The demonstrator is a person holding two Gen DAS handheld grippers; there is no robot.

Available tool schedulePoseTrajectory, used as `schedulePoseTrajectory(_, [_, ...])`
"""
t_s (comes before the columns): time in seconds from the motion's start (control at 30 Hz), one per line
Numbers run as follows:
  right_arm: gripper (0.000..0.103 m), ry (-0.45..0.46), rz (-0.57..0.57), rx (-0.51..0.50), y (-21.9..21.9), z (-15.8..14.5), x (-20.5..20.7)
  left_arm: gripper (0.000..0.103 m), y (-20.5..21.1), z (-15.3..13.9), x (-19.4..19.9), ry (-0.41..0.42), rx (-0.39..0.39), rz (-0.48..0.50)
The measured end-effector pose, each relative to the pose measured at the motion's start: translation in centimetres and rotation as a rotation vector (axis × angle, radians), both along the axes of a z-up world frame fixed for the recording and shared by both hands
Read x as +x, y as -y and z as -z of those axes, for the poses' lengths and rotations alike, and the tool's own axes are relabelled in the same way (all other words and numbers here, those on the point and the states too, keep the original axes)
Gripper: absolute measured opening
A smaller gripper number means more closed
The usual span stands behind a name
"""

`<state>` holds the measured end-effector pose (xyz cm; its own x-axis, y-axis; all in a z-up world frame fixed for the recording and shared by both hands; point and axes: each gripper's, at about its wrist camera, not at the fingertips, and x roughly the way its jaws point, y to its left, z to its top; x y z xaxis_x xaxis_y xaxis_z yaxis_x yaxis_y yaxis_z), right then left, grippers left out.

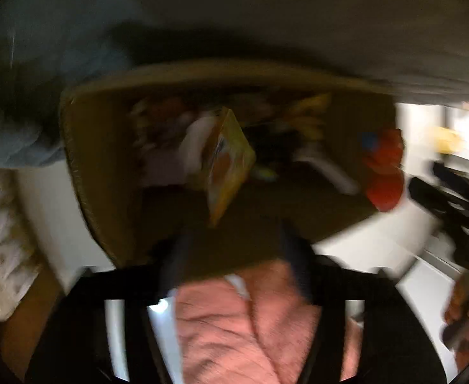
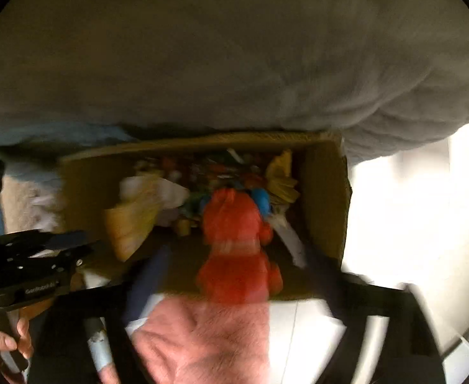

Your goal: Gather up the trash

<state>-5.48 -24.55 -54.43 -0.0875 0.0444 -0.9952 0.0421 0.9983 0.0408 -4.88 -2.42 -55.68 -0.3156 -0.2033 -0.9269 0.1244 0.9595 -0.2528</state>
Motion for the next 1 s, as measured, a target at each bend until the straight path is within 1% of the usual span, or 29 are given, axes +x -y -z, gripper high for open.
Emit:
schedulePoseTrajectory(0.03, [0.092, -0.016, 0.002, -0.006, 0.2, 0.9, 0.0, 0.075, -0.2, 1.3, -0.1, -0.014, 0.061, 0.001])
schedulePoseTrajectory(0.1, [0.097, -0.047, 0.016, 0.007, 0.8, 2.1, -0.1, 0.076, -0.8, 3.1, -0.6, -0.057, 0.097, -0.019])
schedulePoseTrajectory(0.17, [0.097, -0.055, 0.02, 0.015, 1.0, 2.6, -0.6, 0.076, -1.1, 3.7, -1.1, -0.07, 0.112, -0.03])
schedulePoseTrajectory(0.27, [0.097, -0.081, 0.019, 0.013, 1.3, 2.4, -1.3, 0.076, -1.5, 3.5, -2.0, -0.075, 0.138, -0.016])
schedulePoseTrajectory(0.33, [0.097, -0.088, 0.011, 0.023, 1.1, 0.6, -2.0, 0.076, -2.0, 2.8, -2.3, -0.067, 0.14, -0.012])
schedulePoseTrajectory(0.37, [0.097, -0.086, 0.004, 0.036, 0.8, -0.6, -2.3, 0.076, -2.2, 1.4, -2.4, -0.052, 0.129, -0.011])
schedulePoseTrajectory(0.4, [0.097, -0.068, -0.015, 0.059, 0.4, -3.0, -2.7, 0.076, -2.3, -0.3, -2.6, -0.034, 0.125, -0.005])
schedulePoseTrajectory(0.43, [0.097, -0.048, -0.036, 0.066, 0.3, -4.5, -3.1, 0.076, -2.4, -2.4, -2.7, -0.012, 0.117, -0.002])
schedulePoseTrajectory(0.47, [0.098, -0.033, -0.059, 0.068, -0.4, -6.4, -3.3, 0.076, -2.6, -3.8, -3.0, 0.007, 0.111, -0.001])
schedulePoseTrajectory(0.5, [0.098, -0.017, -0.08, 0.07, -0.8, -8.7, -3.6, 0.076, -2.9, -6.1, -3.2, 0.028, 0.11, -0.002])
schedulePoseTrajectory(0.53, [0.098, 0.004, -0.095, 0.071, -0.8, -11.1, -3.6, 0.076, -2.9, -7.6, -3.5, 0.043, 0.119, -0.006])
schedulePoseTrajectory(0.6, [0.098, 0.052, -0.112, 0.085, -1.0, -16.3, -3.7, 0.076, -3.7, -13.7, -3.7, 0.102, 0.11, -0.03])
schedulePoseTrajectory(0.63, [0.098, 0.094, -0.111, 0.105, -1.0, -19.5, -3.7, 0.076, -4.0, -17.2, -3.6, 0.15, 0.103, -0.038])
schedulePoseTrajectory(0.67, [0.098, 0.151, -0.109, 0.114, -0.9, -23.0, -3.6, 0.076, -4.2, -19.7, -3.4, 0.194, 0.105, -0.04])
schedulePoseTrajectory(0.73, [0.098, 0.25, -0.115, 0.126, -0.6, -28.3, -2.9, 0.076, -4.8, -26.5, -2.7, 0.345, 0.126, -0.043])
schedulePoseTrajectory(0.77, [0.098, 0.325, -0.121, 0.124, -0.5, -31.7, -2.3, 0.076, -4.9, -28.5, -2.4, 0.391, 0.14, -0.047])
schedulePoseTrajectory(0.83, [0.098, 0.444, -0.113, 0.103, -0.5, -36.1, -1.1, 0.076, -5.4, -33.5, -1.1, 0.511, 0.203, -0.063])
schedulePoseTrajectory(0.93, [0.098, 0.602, -0.077, 0.107, -0.5, -41.4, 1.1, 0.076, -6.2, -41.5, 1.1, 0.748, 0.252, -0.146])
schedulePoseTrajectory(1.0, [0.098, 0.685, -0.066, 0.09, -0.7, -44.2, 2.4, 0.076, -6.3, -45.2, 2.1, 0.851, 0.262, -0.184])
